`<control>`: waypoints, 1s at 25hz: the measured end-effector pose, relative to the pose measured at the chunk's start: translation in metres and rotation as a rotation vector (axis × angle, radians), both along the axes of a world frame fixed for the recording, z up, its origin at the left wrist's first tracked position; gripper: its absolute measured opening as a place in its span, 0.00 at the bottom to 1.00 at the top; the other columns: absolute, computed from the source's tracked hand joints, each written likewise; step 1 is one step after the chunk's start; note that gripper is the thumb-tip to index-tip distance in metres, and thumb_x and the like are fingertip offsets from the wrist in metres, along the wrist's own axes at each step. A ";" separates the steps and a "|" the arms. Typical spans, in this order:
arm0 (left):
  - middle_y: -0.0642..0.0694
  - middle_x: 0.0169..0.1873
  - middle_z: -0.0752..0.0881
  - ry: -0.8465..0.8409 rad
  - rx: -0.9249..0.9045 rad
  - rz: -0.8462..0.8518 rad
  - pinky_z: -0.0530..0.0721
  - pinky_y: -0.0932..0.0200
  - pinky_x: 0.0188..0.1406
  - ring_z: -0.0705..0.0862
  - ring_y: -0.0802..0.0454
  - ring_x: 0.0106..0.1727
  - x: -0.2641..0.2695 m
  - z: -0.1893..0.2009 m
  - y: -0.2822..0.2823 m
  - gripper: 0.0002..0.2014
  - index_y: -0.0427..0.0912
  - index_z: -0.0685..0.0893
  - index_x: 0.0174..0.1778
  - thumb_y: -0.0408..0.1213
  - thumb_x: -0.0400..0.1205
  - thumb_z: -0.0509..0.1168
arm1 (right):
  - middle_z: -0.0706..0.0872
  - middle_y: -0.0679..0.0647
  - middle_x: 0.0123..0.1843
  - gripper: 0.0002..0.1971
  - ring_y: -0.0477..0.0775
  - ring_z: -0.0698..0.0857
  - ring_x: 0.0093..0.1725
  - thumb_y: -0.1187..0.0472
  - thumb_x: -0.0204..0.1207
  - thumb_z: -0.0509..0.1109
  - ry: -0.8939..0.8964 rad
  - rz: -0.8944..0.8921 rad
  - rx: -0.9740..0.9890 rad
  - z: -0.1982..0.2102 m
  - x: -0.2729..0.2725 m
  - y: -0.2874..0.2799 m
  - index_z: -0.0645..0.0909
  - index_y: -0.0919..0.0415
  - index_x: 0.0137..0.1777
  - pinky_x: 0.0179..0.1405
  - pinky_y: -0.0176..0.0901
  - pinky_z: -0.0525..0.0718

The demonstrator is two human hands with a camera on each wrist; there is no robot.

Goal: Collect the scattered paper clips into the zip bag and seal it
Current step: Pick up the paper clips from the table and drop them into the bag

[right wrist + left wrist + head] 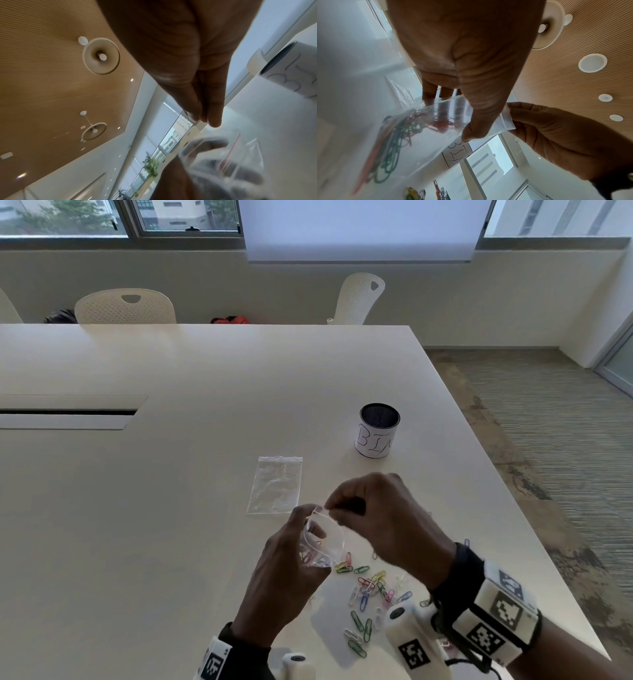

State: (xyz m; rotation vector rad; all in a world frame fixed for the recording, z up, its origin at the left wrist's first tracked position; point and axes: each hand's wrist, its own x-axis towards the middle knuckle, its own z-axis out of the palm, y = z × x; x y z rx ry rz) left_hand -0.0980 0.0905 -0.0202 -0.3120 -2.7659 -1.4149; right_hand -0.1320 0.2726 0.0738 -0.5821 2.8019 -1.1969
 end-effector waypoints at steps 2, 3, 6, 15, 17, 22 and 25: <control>0.60 0.52 0.87 0.003 0.002 0.015 0.93 0.55 0.46 0.90 0.59 0.50 0.001 0.000 -0.002 0.35 0.63 0.73 0.73 0.37 0.75 0.81 | 0.95 0.48 0.44 0.05 0.37 0.92 0.39 0.64 0.77 0.81 0.020 -0.082 -0.004 -0.004 -0.015 0.016 0.95 0.58 0.51 0.46 0.27 0.90; 0.60 0.52 0.87 0.000 0.009 0.020 0.93 0.53 0.46 0.89 0.59 0.50 0.001 0.001 -0.003 0.35 0.64 0.72 0.74 0.37 0.75 0.80 | 0.95 0.49 0.43 0.05 0.39 0.92 0.40 0.65 0.77 0.81 0.030 -0.117 0.017 -0.010 -0.024 0.025 0.95 0.58 0.51 0.47 0.29 0.90; 0.60 0.52 0.87 -0.003 0.020 0.020 0.94 0.50 0.46 0.89 0.58 0.50 0.003 0.002 -0.004 0.35 0.64 0.72 0.74 0.36 0.76 0.80 | 0.96 0.52 0.51 0.07 0.43 0.93 0.46 0.66 0.80 0.77 0.019 -0.135 0.168 -0.042 -0.049 0.043 0.94 0.59 0.55 0.53 0.32 0.90; 0.61 0.52 0.87 -0.015 0.018 0.028 0.94 0.53 0.45 0.90 0.58 0.50 0.014 0.006 -0.004 0.36 0.65 0.72 0.73 0.34 0.75 0.81 | 0.87 0.56 0.63 0.17 0.55 0.88 0.57 0.71 0.85 0.63 -0.070 -0.077 0.518 -0.107 -0.052 0.058 0.88 0.59 0.66 0.60 0.42 0.86; 0.61 0.52 0.87 -0.017 0.020 0.033 0.94 0.51 0.44 0.89 0.58 0.50 0.018 0.006 -0.005 0.36 0.65 0.72 0.73 0.33 0.75 0.80 | 0.86 0.56 0.63 0.18 0.55 0.88 0.56 0.73 0.85 0.62 -0.098 -0.005 0.505 -0.105 -0.042 0.052 0.89 0.60 0.66 0.59 0.43 0.88; 0.61 0.53 0.87 -0.011 0.014 0.030 0.95 0.53 0.45 0.89 0.61 0.51 0.025 0.007 -0.007 0.36 0.68 0.71 0.72 0.36 0.76 0.81 | 0.85 0.53 0.70 0.14 0.52 0.86 0.65 0.60 0.88 0.68 -0.170 0.060 0.358 -0.087 -0.028 0.045 0.86 0.56 0.70 0.59 0.35 0.83; 0.61 0.52 0.87 -0.009 0.016 0.033 0.95 0.55 0.44 0.89 0.62 0.51 0.028 0.007 -0.008 0.36 0.68 0.71 0.72 0.35 0.76 0.82 | 0.80 0.48 0.74 0.30 0.50 0.80 0.70 0.37 0.76 0.76 -0.137 0.132 0.441 -0.087 -0.021 0.039 0.81 0.49 0.74 0.68 0.47 0.83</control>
